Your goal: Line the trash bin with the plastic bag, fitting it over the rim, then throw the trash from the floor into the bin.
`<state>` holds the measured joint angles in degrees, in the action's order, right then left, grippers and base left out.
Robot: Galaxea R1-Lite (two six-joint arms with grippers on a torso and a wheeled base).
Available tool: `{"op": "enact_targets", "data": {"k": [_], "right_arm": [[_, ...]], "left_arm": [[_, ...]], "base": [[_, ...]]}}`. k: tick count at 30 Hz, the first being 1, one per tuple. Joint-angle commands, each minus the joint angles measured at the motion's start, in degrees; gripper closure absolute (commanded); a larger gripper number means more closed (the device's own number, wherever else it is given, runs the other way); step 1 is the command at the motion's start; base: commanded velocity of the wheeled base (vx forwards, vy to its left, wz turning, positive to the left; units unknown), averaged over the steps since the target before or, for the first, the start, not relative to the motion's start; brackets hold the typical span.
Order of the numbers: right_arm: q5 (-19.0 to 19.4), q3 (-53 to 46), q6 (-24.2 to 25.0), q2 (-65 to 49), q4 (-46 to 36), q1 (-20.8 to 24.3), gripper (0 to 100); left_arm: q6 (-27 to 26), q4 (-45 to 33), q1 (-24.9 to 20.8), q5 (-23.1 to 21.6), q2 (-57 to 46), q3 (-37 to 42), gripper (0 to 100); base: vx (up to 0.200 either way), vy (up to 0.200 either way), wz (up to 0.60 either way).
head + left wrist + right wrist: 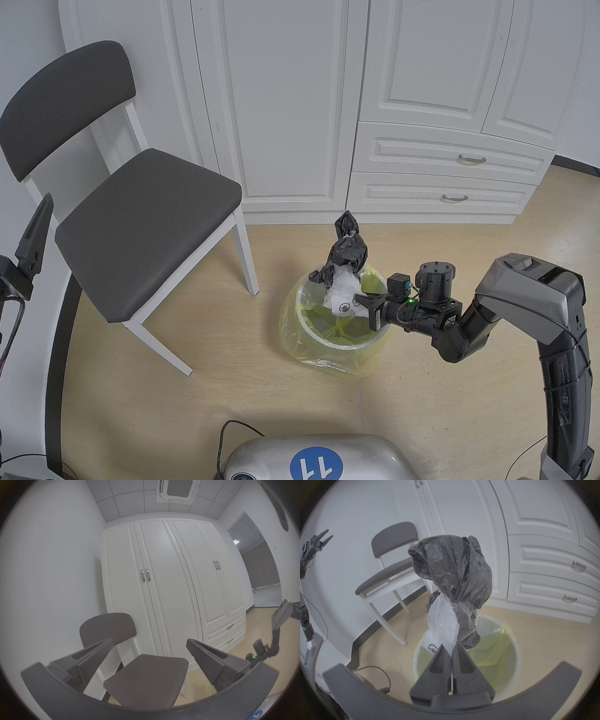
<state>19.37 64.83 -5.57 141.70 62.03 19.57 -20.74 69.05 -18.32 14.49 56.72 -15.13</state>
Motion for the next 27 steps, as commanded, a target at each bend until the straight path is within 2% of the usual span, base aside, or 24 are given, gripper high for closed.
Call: {"op": "enact_targets", "data": {"k": [1,7,16,20,23,27], "right_arm": [[0.1,2.3,0.0,5.1,-2.1,-0.1,100],[0.0,4.9,0.0,7.8,-4.7,-0.7,100],[-0.7,11.9,0.2,14.2,-4.5,-0.9,100],[-2.4,14.4,0.2,15.4,-3.8,-0.9,100],[-4.4,17.5,0.2,17.6,-1.9,-0.9,100],[-4.7,21.2,1.6,20.5,2.5,-0.8,100]], "left_arm": [[0.0,-0.1,0.0,0.0,-0.2,0.0,0],[0.0,-0.1,0.0,0.0,-0.2,0.1,0],[0.0,-0.3,0.0,0.0,-0.1,0.1,0],[0.0,-0.3,0.0,0.0,0.1,0.2,0],[0.0,-0.3,0.0,0.0,0.1,0.2,0],[0.0,-0.3,0.0,0.0,0.1,0.2,0]], "base": [[0.000,0.000,0.00],[0.000,0.000,0.00],[0.000,0.000,0.00],[0.000,0.000,0.00],[0.000,0.000,0.00],[0.000,0.000,0.00]]}}
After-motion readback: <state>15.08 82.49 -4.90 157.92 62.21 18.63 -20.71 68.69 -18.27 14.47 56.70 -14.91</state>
